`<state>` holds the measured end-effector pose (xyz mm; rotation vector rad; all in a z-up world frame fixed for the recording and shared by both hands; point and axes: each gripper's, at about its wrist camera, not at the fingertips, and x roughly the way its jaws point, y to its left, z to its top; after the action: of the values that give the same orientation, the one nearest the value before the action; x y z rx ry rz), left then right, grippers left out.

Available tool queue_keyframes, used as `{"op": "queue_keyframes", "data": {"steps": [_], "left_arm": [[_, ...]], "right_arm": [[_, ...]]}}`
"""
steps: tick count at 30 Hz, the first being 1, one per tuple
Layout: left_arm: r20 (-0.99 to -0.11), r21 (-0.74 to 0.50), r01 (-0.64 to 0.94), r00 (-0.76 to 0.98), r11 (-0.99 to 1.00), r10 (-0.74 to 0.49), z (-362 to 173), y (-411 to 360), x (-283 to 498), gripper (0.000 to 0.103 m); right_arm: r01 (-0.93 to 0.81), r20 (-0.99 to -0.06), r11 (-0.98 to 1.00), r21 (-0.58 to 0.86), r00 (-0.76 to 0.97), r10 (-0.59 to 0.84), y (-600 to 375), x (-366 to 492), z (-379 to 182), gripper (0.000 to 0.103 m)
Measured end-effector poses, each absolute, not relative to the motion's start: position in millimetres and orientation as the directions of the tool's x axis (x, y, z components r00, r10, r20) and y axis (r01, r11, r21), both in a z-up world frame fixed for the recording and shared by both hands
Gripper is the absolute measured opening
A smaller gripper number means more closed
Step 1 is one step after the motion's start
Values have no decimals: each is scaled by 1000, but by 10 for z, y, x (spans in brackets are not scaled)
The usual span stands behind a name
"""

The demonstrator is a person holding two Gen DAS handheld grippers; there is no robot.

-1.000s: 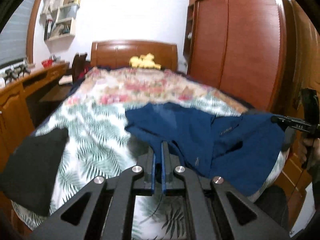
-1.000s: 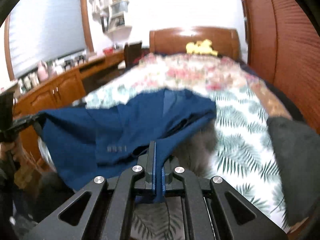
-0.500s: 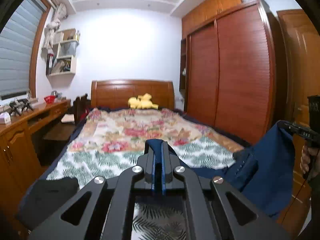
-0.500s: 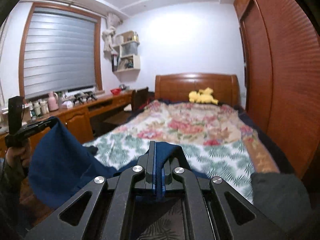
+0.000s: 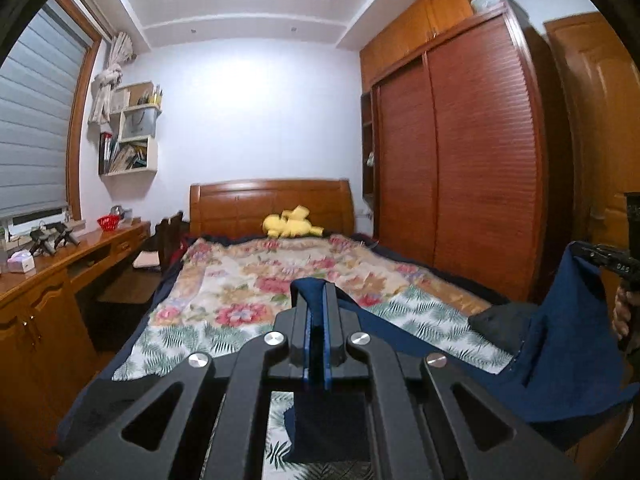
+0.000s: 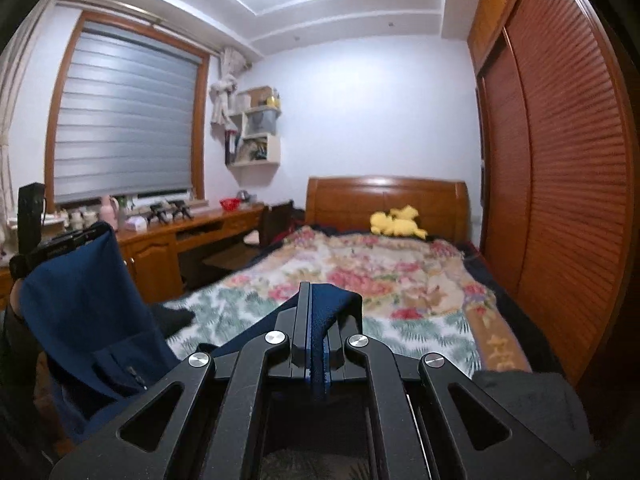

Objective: Fold large clothes
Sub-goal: 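Lift the hem with both tools and fold it toward the collar, then lower the hem onto the collar and open both tools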

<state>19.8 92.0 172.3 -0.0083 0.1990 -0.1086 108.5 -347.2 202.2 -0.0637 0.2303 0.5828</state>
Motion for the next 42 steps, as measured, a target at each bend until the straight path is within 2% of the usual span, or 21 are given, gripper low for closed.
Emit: {"op": "queue_keyframes", "data": {"steps": [6, 19, 29, 36, 39, 42], "left_arm": [[-282, 1, 93, 955, 996, -89, 1386, 796, 556, 2], [-365, 50, 92, 929, 995, -67, 977, 577, 989, 2], [-454, 90, 47, 891, 995, -1, 477, 625, 1919, 2], [-556, 41, 94, 829, 995, -56, 79, 606, 2211, 4], [-592, 33, 130, 801, 991, -86, -98, 548, 2217, 5], [-585, 41, 131, 807, 991, -82, -157, 526, 2131, 11]], "right_arm": [[-533, -319, 846, 24, 798, 512, -3467, 1347, 1658, 1], [-500, -428, 866, -15, 786, 446, -3357, 1652, 1052, 1], [-372, -510, 927, -46, 807, 299, -3361, 2663, 397, 1], [-276, -605, 959, -57, 774, 187, -3465, 3127, -99, 1], [-277, -643, 959, -53, 745, 180, -3479, 3140, -352, 4], [-274, -658, 960, -59, 733, 169, -3472, 3079, -486, 11]]}}
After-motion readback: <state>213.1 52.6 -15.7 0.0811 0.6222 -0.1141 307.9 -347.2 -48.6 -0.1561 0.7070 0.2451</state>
